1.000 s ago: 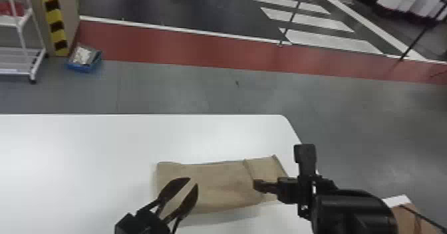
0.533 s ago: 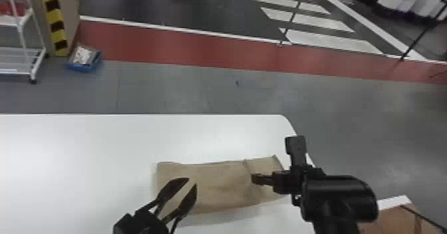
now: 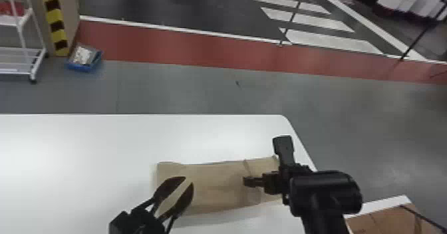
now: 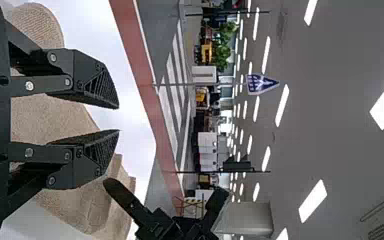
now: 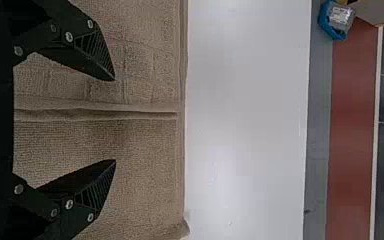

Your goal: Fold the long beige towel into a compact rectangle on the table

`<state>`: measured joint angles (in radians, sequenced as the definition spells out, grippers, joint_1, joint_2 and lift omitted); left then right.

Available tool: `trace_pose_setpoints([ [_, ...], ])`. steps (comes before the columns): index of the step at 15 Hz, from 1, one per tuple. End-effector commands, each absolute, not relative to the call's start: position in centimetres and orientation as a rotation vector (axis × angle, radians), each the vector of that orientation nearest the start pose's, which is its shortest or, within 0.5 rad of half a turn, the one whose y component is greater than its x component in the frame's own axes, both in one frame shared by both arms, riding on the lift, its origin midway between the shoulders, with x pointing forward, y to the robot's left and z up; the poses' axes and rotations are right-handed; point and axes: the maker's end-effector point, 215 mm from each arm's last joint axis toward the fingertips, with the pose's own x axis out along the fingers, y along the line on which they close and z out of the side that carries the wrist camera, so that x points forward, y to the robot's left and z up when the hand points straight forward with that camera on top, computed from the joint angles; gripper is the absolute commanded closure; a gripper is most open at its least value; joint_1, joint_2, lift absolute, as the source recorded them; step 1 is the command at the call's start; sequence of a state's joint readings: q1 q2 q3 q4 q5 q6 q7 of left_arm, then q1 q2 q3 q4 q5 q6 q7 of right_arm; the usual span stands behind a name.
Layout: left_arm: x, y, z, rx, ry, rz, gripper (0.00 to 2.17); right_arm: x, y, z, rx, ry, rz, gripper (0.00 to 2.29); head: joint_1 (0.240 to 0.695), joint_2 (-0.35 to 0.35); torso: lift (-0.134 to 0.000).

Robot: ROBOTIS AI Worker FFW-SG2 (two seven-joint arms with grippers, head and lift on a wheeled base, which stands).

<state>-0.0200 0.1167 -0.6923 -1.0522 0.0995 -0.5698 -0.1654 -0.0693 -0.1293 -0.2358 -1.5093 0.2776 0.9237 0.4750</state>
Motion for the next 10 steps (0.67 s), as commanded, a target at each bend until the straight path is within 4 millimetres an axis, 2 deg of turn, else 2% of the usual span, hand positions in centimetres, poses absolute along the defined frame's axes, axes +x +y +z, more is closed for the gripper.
trace_pose_setpoints([
  [1,41.9,-7.7,-47.4,0.020,0.002,-0.799,0.84,47.7,-37.5,-56.8,-0.031,0.963,0.033,0.35,0.695,-0.350,0.000],
  [6,42.2,-7.6,-47.3,0.019,-0.001,-0.795,0.84,47.7,-36.4,-57.5,-0.038,0.976,0.047,0.47,0.695,-0.350,0.000],
  [10,42.3,-7.4,-47.3,0.020,-0.001,-0.793,0.84,47.2,-36.5,-57.6,-0.023,0.982,0.042,0.72,0.695,-0.350,0.000],
])
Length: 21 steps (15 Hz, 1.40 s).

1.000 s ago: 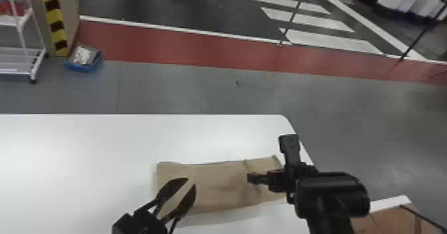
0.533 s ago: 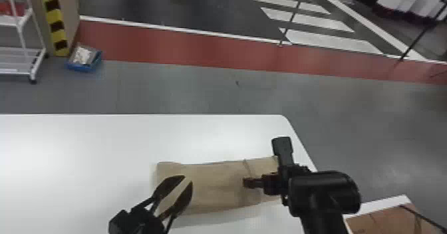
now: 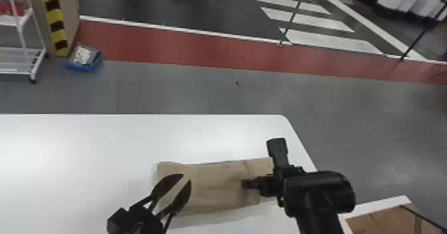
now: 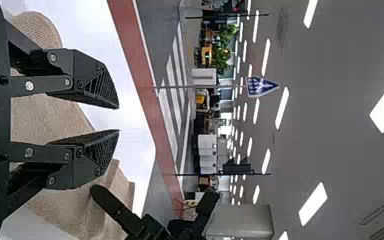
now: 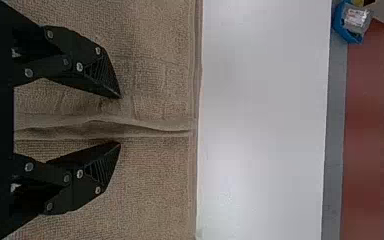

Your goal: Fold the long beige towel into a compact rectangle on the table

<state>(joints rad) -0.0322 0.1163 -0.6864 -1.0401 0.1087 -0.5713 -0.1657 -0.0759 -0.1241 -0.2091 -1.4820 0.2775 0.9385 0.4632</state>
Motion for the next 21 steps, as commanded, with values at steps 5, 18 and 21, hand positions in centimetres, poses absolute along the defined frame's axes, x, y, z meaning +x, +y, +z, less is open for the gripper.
trace_pose_setpoints([
  [5,42.3,-7.3,-47.3,0.020,-0.002,-0.791,0.84,47.0,-36.6,-56.7,-0.006,0.953,0.040,0.77,0.695,-0.350,0.000],
  [18,42.4,-6.4,-47.2,0.016,-0.010,-0.774,0.84,45.4,-31.6,-53.2,0.085,0.901,0.116,1.12,0.695,-0.350,0.000],
  [21,43.1,-5.2,-45.8,0.002,-0.053,-0.749,0.84,45.4,-27.5,-50.2,0.120,0.853,0.170,1.12,0.695,-0.350,0.000],
])
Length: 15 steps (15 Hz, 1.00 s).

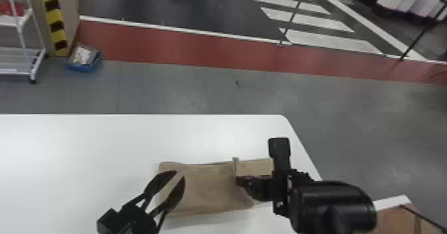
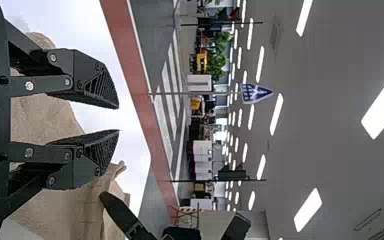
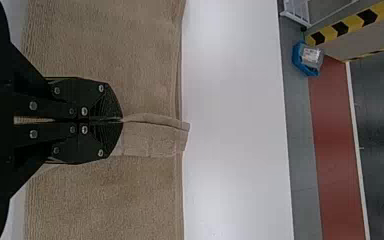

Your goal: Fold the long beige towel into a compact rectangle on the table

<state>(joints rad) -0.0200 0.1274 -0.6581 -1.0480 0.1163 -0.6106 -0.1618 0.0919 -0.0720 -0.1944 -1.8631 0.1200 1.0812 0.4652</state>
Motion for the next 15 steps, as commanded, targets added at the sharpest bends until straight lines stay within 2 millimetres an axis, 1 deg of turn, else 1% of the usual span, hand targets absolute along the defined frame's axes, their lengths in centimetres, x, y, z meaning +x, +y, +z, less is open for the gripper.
trace_pose_setpoints([
  [1,43.8,-3.7,-45.5,0.003,-0.066,-0.720,0.84,45.3,-26.1,-49.2,0.135,0.841,0.193,1.12,0.695,-0.350,0.000],
  [2,44.5,-2.2,-45.1,0.004,-0.080,-0.692,0.84,45.2,-24.6,-48.3,0.149,0.833,0.212,1.12,0.695,-0.350,0.000],
  [3,44.9,-1.0,-45.0,0.003,-0.084,-0.667,0.84,44.9,-23.0,-47.2,0.178,0.821,0.239,1.12,0.695,-0.350,0.000],
  [4,45.4,-0.1,-44.5,0.001,-0.095,-0.648,0.83,44.8,-21.8,-46.0,0.188,0.809,0.257,1.12,0.695,-0.350,0.000],
  [5,45.9,1.0,-44.3,0.003,-0.099,-0.627,0.83,44.9,-20.9,-44.6,0.188,0.788,0.268,1.12,0.695,-0.320,0.000],
  [7,46.3,2.3,-44.1,0.008,-0.107,-0.616,0.83,44.7,-18.9,-41.8,0.232,0.756,0.311,1.12,0.695,-0.275,0.000],
  [8,46.5,3.3,-44.3,0.013,-0.105,-0.601,0.83,44.5,-18.3,-40.5,0.239,0.740,0.328,1.12,0.695,-0.236,0.000],
  [9,46.8,3.9,-44.0,0.013,-0.115,-0.589,0.82,44.3,-17.6,-39.8,0.232,0.723,0.344,1.12,0.695,-0.220,0.000],
  [10,47.1,4.8,-43.4,0.013,-0.133,-0.580,0.58,44.3,-16.6,-38.6,0.227,0.692,0.370,1.12,0.695,-0.201,0.000],
  [11,47.6,6.1,-43.0,0.015,-0.143,-0.559,0.44,44.3,-15.0,-37.6,0.245,0.655,0.412,1.12,0.695,-0.187,0.000],
  [12,48.0,7.2,-42.7,0.018,-0.154,-0.540,0.44,44.6,-13.7,-36.6,0.264,0.611,0.447,1.12,0.695,-0.169,0.000],
  [13,48.5,8.9,-42.5,0.017,-0.157,-0.509,0.42,44.8,-12.7,-35.7,0.279,0.576,0.468,1.12,0.695,-0.121,0.000],
  [14,48.8,10.2,-42.4,0.009,-0.161,-0.481,0.25,44.9,-11.1,-34.8,0.284,0.547,0.502,1.12,0.695,-0.098,0.000],
  [15,49.4,12.1,-42.4,0.012,-0.159,-0.441,0.07,45.3,-10.2,-34.0,0.282,0.522,0.507,1.13,0.695,-0.069,0.000],
])
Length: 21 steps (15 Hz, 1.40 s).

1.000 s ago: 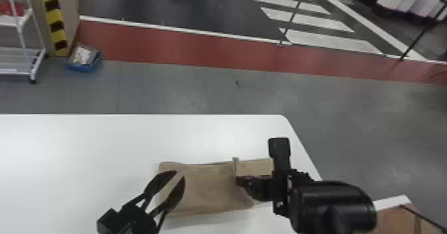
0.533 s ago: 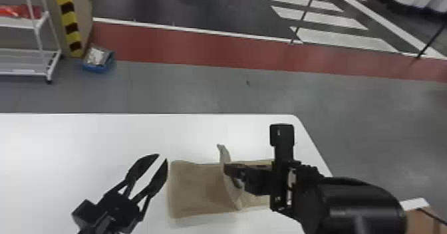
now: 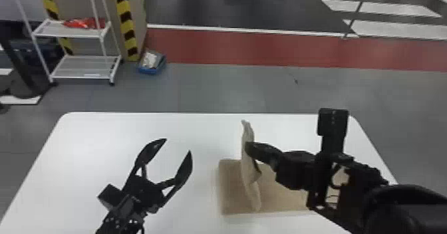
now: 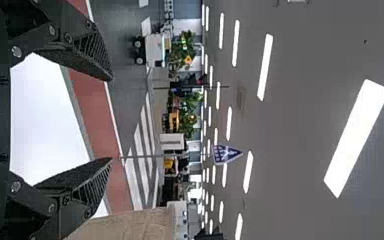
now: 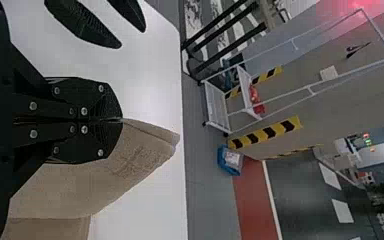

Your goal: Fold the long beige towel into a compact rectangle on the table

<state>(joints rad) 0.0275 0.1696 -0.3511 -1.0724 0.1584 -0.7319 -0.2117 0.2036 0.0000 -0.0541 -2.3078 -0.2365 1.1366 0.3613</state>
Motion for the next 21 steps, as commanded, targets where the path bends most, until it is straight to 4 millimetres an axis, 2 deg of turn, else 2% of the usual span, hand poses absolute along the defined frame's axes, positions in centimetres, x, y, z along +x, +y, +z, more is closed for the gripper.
trace_pose_setpoints([
  [1,49.9,13.8,-42.4,0.009,-0.160,-0.396,0.07,45.7,-8.4,-33.0,0.280,0.494,0.533,1.15,0.695,-0.040,0.000],
  [4,50.8,18.5,-41.7,0.014,-0.179,-0.307,0.08,46.2,-2.5,-29.1,0.273,0.377,0.612,1.16,0.695,0.055,0.000],
  [5,50.9,19.4,-41.7,0.017,-0.180,-0.298,0.08,46.2,-0.7,-27.9,0.260,0.352,0.631,1.17,0.695,0.118,0.000],
  [8,50.9,20.8,-41.6,0.015,-0.185,-0.279,0.08,45.2,2.9,-26.4,0.249,0.318,0.669,1.17,0.695,0.198,0.000],
  [11,51.0,21.1,-41.4,0.009,-0.191,-0.277,0.08,44.1,4.9,-24.8,0.254,0.293,0.709,1.17,0.695,0.267,0.000],
  [18,50.6,21.4,-41.7,0.011,-0.191,-0.279,0.08,43.6,7.9,-20.9,0.243,0.205,0.745,1.17,0.695,0.319,0.000],
  [20,50.3,21.3,-41.8,0.013,-0.199,-0.283,0.08,43.7,7.7,-21.1,0.229,0.206,0.730,1.17,0.695,0.328,0.000],
  [21,50.1,21.4,-41.9,0.012,-0.199,-0.281,0.08,44.0,6.8,-21.9,0.225,0.218,0.704,1.17,0.695,0.331,0.000],
])
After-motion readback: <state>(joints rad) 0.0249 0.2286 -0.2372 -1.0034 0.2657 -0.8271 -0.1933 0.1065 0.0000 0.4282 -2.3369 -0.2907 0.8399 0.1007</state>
